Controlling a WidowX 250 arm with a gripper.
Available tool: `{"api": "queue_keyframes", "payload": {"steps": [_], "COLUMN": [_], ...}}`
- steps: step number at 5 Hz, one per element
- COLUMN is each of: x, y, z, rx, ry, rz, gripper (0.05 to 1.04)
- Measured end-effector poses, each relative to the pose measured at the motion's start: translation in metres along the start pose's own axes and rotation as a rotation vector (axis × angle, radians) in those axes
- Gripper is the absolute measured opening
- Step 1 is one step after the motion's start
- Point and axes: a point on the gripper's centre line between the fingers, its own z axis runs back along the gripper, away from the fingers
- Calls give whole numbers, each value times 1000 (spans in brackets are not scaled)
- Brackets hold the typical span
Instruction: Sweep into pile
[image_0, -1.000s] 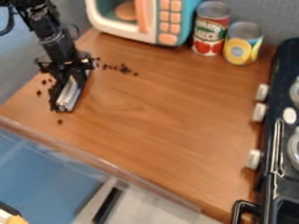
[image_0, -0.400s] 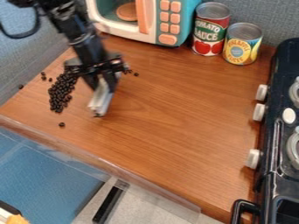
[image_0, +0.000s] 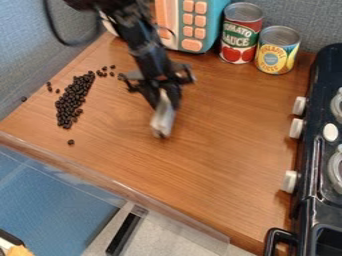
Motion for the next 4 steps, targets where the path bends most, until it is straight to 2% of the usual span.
{"api": "queue_keyframes", "payload": {"steps": [2,3,4], "x": [35,48,63], "y": [-12,-13,-4], "z": [-14,-16,-14], "rx": [5,2,-22], "ry": [-98,-122,-149], "rz": [99,142,205], "gripper": [380,380,380]}}
